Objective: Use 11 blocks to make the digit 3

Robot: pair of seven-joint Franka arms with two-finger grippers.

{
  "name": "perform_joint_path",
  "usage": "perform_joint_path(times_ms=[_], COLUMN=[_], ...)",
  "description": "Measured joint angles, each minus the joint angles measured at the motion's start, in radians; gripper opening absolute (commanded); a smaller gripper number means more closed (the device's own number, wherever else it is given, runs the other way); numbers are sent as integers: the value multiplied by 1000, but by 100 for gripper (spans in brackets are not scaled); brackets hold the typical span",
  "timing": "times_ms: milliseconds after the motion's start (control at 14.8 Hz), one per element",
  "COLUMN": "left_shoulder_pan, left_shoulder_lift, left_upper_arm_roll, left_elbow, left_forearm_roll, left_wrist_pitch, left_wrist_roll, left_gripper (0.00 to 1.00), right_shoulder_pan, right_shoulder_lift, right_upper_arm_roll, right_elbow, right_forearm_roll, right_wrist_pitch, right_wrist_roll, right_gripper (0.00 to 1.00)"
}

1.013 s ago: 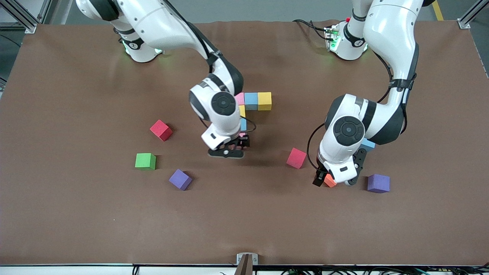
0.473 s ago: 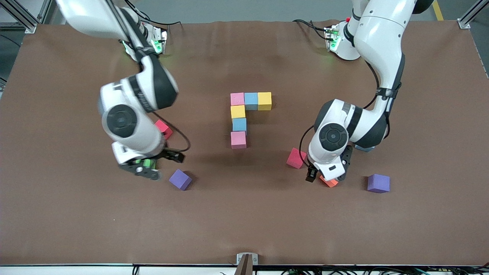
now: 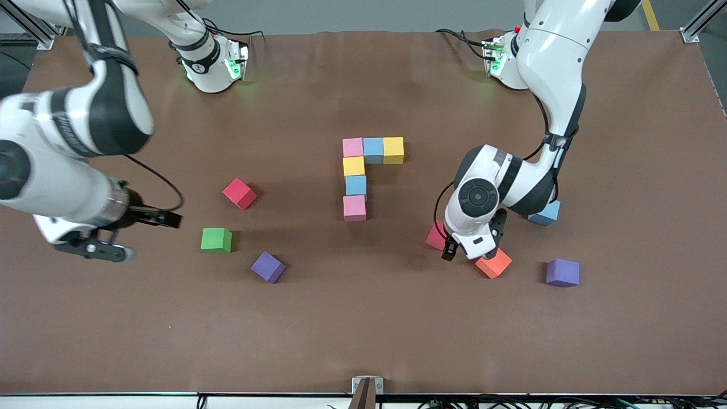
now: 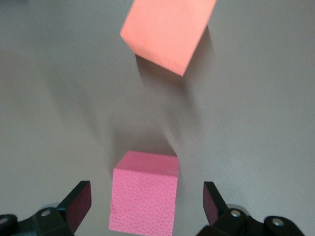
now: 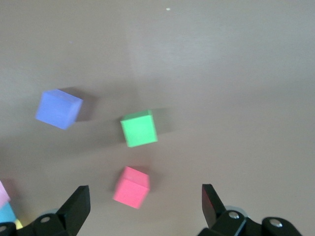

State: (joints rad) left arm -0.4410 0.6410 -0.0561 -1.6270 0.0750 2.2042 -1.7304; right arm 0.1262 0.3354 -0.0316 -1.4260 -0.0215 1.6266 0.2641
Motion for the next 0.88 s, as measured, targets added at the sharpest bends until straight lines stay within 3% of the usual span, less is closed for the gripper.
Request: perform_joint_path(times_ms=[338, 608, 675, 743, 878], left_shoulder_pan=[-3, -4, -5, -8, -21], left_shoulder_lift=[32, 37, 39, 40, 39], left_upper_arm_roll=[-8, -21, -22, -23, -26], left_elbow=[-48, -56, -57, -58, -56], left_forearm_roll=[0, -57, -81, -99, -105], left_wrist_pitch=[29, 87, 101, 113, 122], left_wrist_roll=[0, -2, -7, -28, -105], left_gripper=[97, 51, 32, 26, 26], right_shoulder_pan=[-70, -69, -69, -69, -69], right_shoulder_lift=[-46, -55, -57, -58, -61], right_upper_arm_roll=[1, 9, 10, 10, 10], right_elbow=[0, 55, 79, 101, 132], right_forearm_roll=[-40, -62, -62, -62, -62], right_wrist_pitch=[-48, -119, -146, -163, -172], right_wrist_roll=[-114, -114, -114, -114, -114], right_gripper=[100, 100, 100, 100, 100])
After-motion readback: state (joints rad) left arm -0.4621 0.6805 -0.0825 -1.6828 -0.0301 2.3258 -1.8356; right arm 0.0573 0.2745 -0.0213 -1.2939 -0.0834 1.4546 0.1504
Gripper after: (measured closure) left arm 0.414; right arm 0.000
